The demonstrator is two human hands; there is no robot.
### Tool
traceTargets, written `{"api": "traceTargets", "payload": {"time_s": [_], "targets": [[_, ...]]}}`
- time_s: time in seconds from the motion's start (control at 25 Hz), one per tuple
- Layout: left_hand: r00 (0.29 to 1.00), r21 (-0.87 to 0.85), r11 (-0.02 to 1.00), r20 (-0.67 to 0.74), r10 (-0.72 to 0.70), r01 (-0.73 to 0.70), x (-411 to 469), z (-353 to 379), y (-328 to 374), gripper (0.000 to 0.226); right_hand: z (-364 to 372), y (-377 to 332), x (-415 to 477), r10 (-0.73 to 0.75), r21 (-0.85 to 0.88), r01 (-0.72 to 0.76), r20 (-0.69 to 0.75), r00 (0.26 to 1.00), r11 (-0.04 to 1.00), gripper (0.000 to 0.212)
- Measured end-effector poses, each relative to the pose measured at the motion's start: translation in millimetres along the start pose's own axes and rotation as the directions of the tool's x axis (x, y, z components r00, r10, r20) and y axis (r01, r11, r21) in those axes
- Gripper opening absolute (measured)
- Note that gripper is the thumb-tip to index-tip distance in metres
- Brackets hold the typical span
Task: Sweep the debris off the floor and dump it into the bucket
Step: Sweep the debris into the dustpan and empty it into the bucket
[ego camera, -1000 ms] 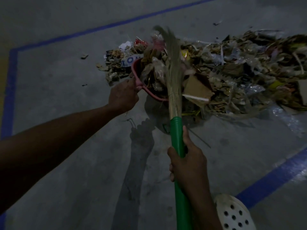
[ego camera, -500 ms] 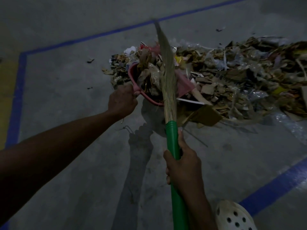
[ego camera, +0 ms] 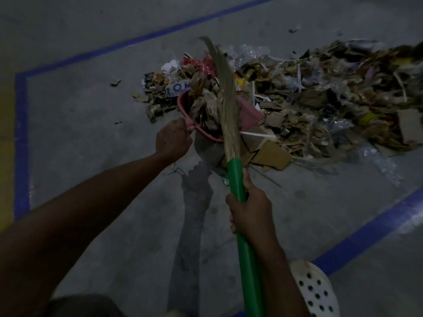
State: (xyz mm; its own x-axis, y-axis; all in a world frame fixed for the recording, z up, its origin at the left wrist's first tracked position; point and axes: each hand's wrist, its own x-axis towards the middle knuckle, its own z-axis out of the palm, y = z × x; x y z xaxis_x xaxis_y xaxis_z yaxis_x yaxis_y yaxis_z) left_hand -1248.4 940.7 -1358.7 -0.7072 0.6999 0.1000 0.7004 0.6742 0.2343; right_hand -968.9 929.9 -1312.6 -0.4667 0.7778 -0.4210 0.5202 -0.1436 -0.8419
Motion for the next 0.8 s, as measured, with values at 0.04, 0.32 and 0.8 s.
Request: {"api": "traceTargets", "payload": {"time_s": [0.04,0.32,0.8], "targets": [[1.000,-0.017,1.000,0.009,0.004,-0.003,5,-5,6,0.029,-5,-8,5,0.010,-0.003,-0.010,0.001,1.000,1.000,0.080],[0.994,-0.113,0.993,0.110,-0.019,0.031,29,-132,57,0.034,-77,-140,-25,0.099,-0.069,-0.096,0.043,0.994,0.993,0.057],[0.954,-0.194,0.947,0.212,-0.214,0.255,-18,-567,221,0.035,-292,-480,-251,0.055,-0.366,-0.022,0.080,0.995,0.931,0.076]]}}
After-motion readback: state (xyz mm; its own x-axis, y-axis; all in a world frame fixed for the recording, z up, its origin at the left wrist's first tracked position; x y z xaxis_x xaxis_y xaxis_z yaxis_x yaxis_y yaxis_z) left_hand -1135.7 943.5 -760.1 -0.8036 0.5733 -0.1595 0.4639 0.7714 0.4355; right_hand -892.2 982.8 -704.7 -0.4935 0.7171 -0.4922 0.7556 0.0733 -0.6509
